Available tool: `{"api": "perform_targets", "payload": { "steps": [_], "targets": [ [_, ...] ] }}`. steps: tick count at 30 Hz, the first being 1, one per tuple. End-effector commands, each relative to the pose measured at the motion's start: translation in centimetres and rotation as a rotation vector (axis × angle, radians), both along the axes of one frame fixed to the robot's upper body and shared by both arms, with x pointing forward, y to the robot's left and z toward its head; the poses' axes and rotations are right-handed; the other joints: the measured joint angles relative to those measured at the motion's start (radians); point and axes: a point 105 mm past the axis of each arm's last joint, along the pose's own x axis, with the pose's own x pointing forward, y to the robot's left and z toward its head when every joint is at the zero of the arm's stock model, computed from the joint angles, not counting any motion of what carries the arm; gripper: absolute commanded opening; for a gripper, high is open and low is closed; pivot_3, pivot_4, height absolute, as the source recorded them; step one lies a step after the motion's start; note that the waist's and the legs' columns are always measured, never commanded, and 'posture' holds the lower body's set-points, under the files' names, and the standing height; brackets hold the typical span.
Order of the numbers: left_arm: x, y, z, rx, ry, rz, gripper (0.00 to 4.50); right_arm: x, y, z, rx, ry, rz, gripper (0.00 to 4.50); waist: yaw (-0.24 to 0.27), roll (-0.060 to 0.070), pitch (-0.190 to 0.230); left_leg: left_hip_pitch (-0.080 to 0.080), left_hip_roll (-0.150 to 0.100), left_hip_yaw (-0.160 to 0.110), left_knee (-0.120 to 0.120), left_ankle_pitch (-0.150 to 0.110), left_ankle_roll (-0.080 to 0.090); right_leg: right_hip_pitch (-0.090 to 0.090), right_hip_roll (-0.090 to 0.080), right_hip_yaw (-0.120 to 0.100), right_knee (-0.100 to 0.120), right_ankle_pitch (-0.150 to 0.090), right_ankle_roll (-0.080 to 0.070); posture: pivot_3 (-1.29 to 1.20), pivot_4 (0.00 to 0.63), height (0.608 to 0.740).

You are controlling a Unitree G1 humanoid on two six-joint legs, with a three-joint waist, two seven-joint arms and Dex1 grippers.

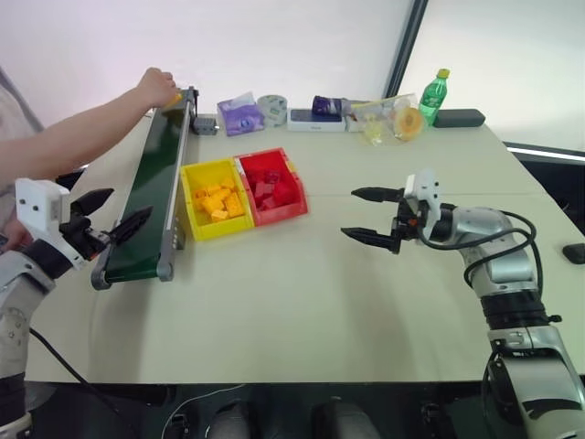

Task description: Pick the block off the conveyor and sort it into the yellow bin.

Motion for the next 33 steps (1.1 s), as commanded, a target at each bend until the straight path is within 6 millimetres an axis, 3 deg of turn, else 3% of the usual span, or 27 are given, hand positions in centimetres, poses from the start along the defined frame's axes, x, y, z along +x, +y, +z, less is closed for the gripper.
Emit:
{"api": "perform_targets", "payload": {
  "steps": [1, 33],
  "targets": [
    [-0.20, -0.39, 1.55, 0.008, -0.055, -0.013, 4.36, -0.06, -0.11, 0.95, 0.005, -0.045, 0.000, 4.50, 0.000, 0.000, 0.000, 0.000, 0.000, 0.000, 0.000, 0.000, 0.000, 0.000, 0.000, 0.000, 0.000, 0.000, 0.000, 0.00, 0.150, 0.740],
    [-0.43, 0.01, 1.32, 0.017, -0.065, 0.010, 4.36, -0.09, 0.04, 1.05, 0.004, -0.045, 0.007, 4.50, 0.000, 0.000, 0.000, 0.000, 0.000, 0.000, 0.000, 0.000, 0.000, 0.000, 0.000, 0.000, 0.000, 0.000, 0.000, 0.00, 0.150, 0.740]
  ]
}}
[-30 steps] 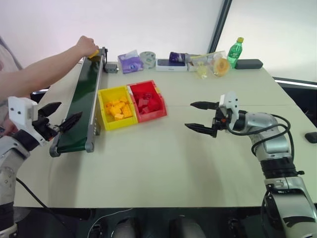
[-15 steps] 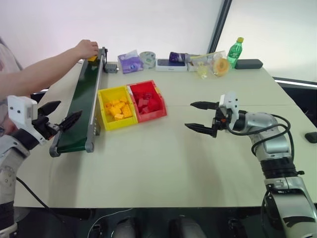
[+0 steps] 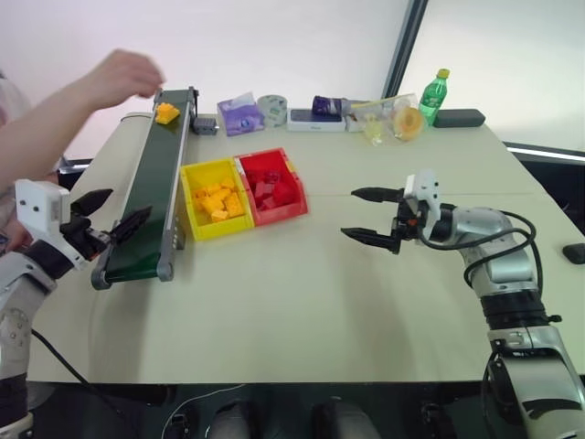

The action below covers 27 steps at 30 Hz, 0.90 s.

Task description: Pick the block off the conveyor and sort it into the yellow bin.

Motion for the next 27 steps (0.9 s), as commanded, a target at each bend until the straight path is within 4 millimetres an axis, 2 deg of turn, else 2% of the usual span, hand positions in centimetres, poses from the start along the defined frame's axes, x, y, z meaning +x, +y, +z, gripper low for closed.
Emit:
{"api": "perform_targets", "payload": {
  "steps": [1, 11, 18, 22, 27],
  "targets": [
    [-0.5, 0.0, 1.5, 0.025, -0.063, -0.001, 4.36, -0.1, 0.0, 1.1, 0.005, -0.046, 0.006, 4.50, 0.000, 0.000, 0.000, 0.000, 0.000, 0.000, 0.000, 0.000, 0.000, 0.000, 0.000, 0.000, 0.000, 0.000, 0.000, 0.00, 0.150, 0.740],
    [-0.5, 0.0, 1.5, 0.022, -0.067, -0.011, 4.36, -0.1, -0.1, 1.1, 0.004, -0.046, 0.003, 4.50, 0.000, 0.000, 0.000, 0.000, 0.000, 0.000, 0.000, 0.000, 0.000, 0.000, 0.000, 0.000, 0.000, 0.000, 0.000, 0.00, 0.150, 0.740],
    [-1.4, 0.5, 1.2, 0.014, -0.081, 0.010, 4.36, -0.1, -0.2, 1.0, 0.003, -0.045, 0.001, 4.50, -0.001, 0.000, 0.000, 0.000, 0.000, 0.000, 0.000, 0.000, 0.000, 0.000, 0.000, 0.000, 0.000, 0.000, 0.000, 0.00, 0.150, 0.740],
    [-4.0, 1.6, 0.0, 0.002, -0.079, 0.084, 4.36, -0.1, -0.3, 1.0, 0.005, -0.046, 0.000, 4.50, -0.010, 0.000, 0.000, 0.000, 0.000, 0.000, 0.000, 0.000, 0.000, 0.000, 0.000, 0.001, 0.000, 0.000, 0.000, 0.00, 0.150, 0.740],
    [-5.7, 2.3, -1.0, -0.027, -0.116, 0.203, 4.36, 0.1, -0.2, 0.9, 0.007, -0.045, 0.005, 4.50, -0.013, 0.000, 0.000, 0.000, 0.000, -0.001, 0.000, 0.000, 0.000, 0.001, 0.000, 0.000, 0.000, 0.000, 0.000, 0.00, 0.150, 0.740]
  ]
}}
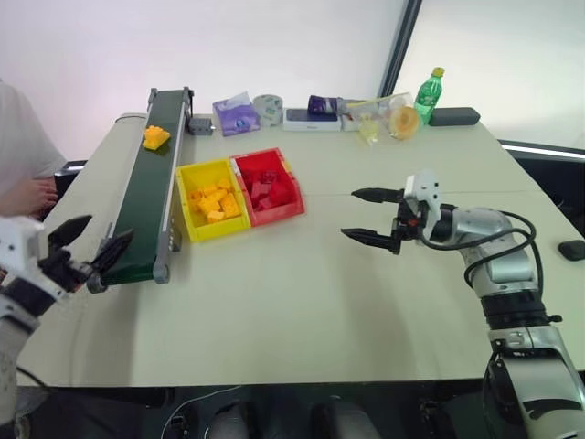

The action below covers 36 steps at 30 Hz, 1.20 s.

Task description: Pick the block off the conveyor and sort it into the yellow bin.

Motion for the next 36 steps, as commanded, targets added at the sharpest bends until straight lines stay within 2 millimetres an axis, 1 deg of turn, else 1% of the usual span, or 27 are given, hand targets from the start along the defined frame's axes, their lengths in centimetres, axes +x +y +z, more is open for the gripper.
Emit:
{"api": "perform_targets", "payload": {
  "steps": [1, 5, 12, 24, 26, 28, 29, 31, 34, 36],
  "targets": [
    [-1.3, 0.0, 1.8, 0.041, -0.112, 0.074, 4.36, 0.0, 0.0, 1.1, 0.010, -0.051, 0.009, 4.50, 0.000, 0.000, 0.000, 0.000, 0.000, 0.000, 0.000, 0.000, 0.000, 0.000, 0.000, 0.000, 0.000, 0.000, 0.000, 0.00, 0.150, 0.740],
    [-1.5, 0.2, 1.7, 0.034, -0.132, 0.132, 4.36, 0.2, 0.2, 1.1, 0.011, -0.051, 0.018, 4.50, 0.000, 0.000, 0.000, 0.001, 0.000, -0.001, 0.000, 0.000, 0.000, 0.001, 0.000, 0.000, 0.000, 0.000, 0.000, 0.00, 0.150, 0.740],
    [-1.6, 0.1, 1.7, 0.036, -0.158, 0.141, 4.36, 0.2, 0.2, 1.1, 0.009, -0.054, 0.023, 4.50, -0.007, 0.000, 0.000, 0.001, 0.000, -0.001, 0.000, 0.000, 0.000, 0.001, 0.000, 0.000, 0.000, 0.000, 0.000, 0.00, 0.150, 0.740],
    [-0.6, -0.1, 1.7, 0.046, -0.151, 0.124, 4.36, 0.2, -0.1, 1.1, 0.011, -0.055, 0.011, 4.50, -0.008, 0.000, 0.000, 0.001, 0.000, -0.001, 0.000, 0.000, 0.000, 0.001, 0.000, 0.000, 0.000, 0.000, 0.000, 0.00, 0.150, 0.740],
    [0.0, 0.1, 1.4, 0.057, -0.102, 0.123, 4.36, 0.2, -0.1, 1.1, 0.011, -0.055, 0.011, 4.50, -0.007, 0.000, 0.000, 0.001, 0.000, -0.001, 0.000, 0.000, 0.000, 0.001, 0.000, 0.000, 0.000, 0.000, 0.000, 0.00, 0.150, 0.740],
    [0.8, 0.1, 0.6, 0.121, -0.011, 0.104, 4.36, 0.2, 0.0, 1.1, 0.012, -0.054, 0.012, 4.50, -0.007, 0.000, 0.000, 0.001, 0.000, -0.001, 0.000, 0.000, 0.000, 0.001, 0.001, 0.000, 0.000, 0.000, 0.000, 0.00, 0.150, 0.740],
    [1.3, 0.1, 0.5, 0.149, 0.013, 0.105, 4.36, 0.2, 0.1, 1.0, 0.012, -0.054, 0.013, 4.50, -0.007, 0.000, 0.000, 0.001, 0.000, -0.001, -0.001, 0.000, 0.000, 0.001, 0.000, 0.000, 0.000, 0.000, 0.000, 0.00, 0.150, 0.740],
    [1.9, 0.2, 0.8, 0.150, 0.028, 0.105, 4.36, 0.2, 0.1, 1.0, 0.011, -0.054, 0.015, 4.50, -0.008, 0.000, 0.000, 0.001, 0.000, 0.000, -0.001, 0.000, 0.000, 0.000, 0.000, 0.000, 0.000, 0.000, 0.000, 0.00, 0.150, 0.740],
    [3.9, 0.6, 1.5, 0.135, 0.095, 0.079, 4.36, 0.2, 0.4, 1.0, 0.013, -0.054, 0.021, 4.50, -0.005, 0.000, 0.000, 0.000, 0.000, -0.001, -0.001, 0.000, 0.000, 0.000, 0.001, -0.001, 0.000, 0.000, 0.000, 0.00, 0.150, 0.740],
    [4.8, 0.9, 1.7, 0.175, 0.120, 0.071, 4.36, 0.1, 0.4, 1.0, 0.012, -0.053, 0.023, 4.50, -0.007, 0.000, 0.000, 0.000, 0.000, 0.000, -0.001, 0.000, 0.000, 0.000, 0.001, -0.001, 0.000, 0.000, 0.000, 0.00, 0.150, 0.740]
  ]
}}
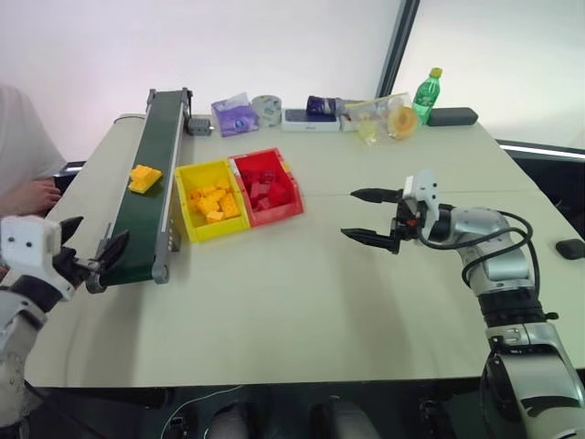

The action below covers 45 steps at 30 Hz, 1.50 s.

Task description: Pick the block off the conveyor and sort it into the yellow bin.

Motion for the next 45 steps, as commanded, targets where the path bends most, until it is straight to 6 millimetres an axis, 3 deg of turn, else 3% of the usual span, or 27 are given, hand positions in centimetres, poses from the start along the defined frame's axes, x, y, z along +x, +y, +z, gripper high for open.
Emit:
{"api": "perform_targets", "payload": {
  "steps": [1, 9, 20, 23, 28, 32, 37, 40, 45],
  "targets": [
    [1.2, 0.7, 0.6, 0.071, 0.034, -0.005, 4.36, -0.2, 0.2, 1.2, 0.008, -0.050, 0.010, 4.50, -0.002, 0.000, 0.000, 0.000, 0.000, 0.001, 0.000, 0.000, 0.000, 0.000, 0.000, 0.000, 0.000, 0.000, 0.000, 0.00, 0.150, 0.740],
    [4.1, 1.6, 0.5, 0.086, 0.066, -0.014, 4.36, -0.6, -0.2, 1.2, 0.007, -0.051, -0.006, 4.50, -0.004, 0.000, 0.000, -0.001, 0.000, 0.002, -0.001, 0.000, 0.000, -0.002, 0.000, 0.000, 0.000, 0.000, 0.000, 0.00, 0.150, 0.740],
    [5.7, 1.2, -1.3, 0.048, 0.119, -0.070, 4.36, -0.9, -0.5, 1.3, 0.004, -0.051, -0.020, 4.50, -0.002, 0.000, 0.000, -0.001, 0.000, 0.002, 0.000, 0.000, 0.000, -0.002, 0.000, 0.000, 0.000, 0.000, 0.000, 0.00, 0.150, 0.740],
    [5.8, 0.9, -1.9, 0.039, 0.142, -0.074, 3.57, -0.9, -0.4, 1.4, 0.004, -0.052, -0.019, 4.50, -0.002, 0.000, 0.000, -0.001, 0.000, 0.002, 0.000, 0.000, 0.000, -0.003, 0.000, 0.000, 0.001, 0.000, 0.000, 0.00, 0.150, 0.740],
    [5.4, 0.0, -1.3, -0.003, 0.113, -0.122, 1.31, -0.9, -0.4, 1.4, 0.004, -0.051, -0.019, 4.50, -0.003, 0.000, 0.000, -0.001, 0.000, 0.002, 0.000, 0.000, 0.000, -0.003, 0.000, 0.000, 0.001, 0.000, 0.000, 0.00, 0.150, 0.740],
    [5.3, 0.2, 0.4, 0.002, 0.062, -0.090, 1.38, -0.9, -0.5, 1.3, 0.002, -0.048, -0.021, 4.50, -0.003, 0.000, 0.000, -0.001, 0.000, 0.002, 0.000, 0.000, 0.000, -0.003, 0.000, 0.000, 0.001, 0.000, 0.000, 0.00, 0.150, 0.740],
    [5.2, -2.6, 3.0, -0.023, -0.022, -0.165, 1.38, -0.8, -0.5, 1.2, 0.006, -0.046, -0.021, 4.50, 0.001, 0.000, 0.000, -0.001, 0.000, 0.002, 0.000, 0.000, 0.000, -0.002, 0.000, 0.001, 0.001, 0.000, 0.000, 0.00, 0.150, 0.740],
    [6.1, -4.1, 3.4, -0.019, -0.032, -0.162, 1.38, -0.7, -0.2, 1.2, 0.009, -0.044, -0.016, 4.50, 0.004, 0.000, 0.000, -0.001, 0.000, 0.002, 0.001, 0.000, 0.000, -0.002, 0.000, 0.000, 0.001, 0.000, 0.001, 0.00, 0.150, 0.740],
    [9.3, -6.5, 3.4, -0.088, -0.075, -0.096, 1.38, -0.6, 0.1, 1.2, 0.016, -0.047, -0.011, 4.50, 0.018, 0.000, 0.000, -0.001, -0.002, 0.002, 0.003, 0.000, 0.000, -0.001, 0.001, 0.000, 0.002, 0.000, 0.001, 0.00, 0.150, 0.740]
  ]
}}
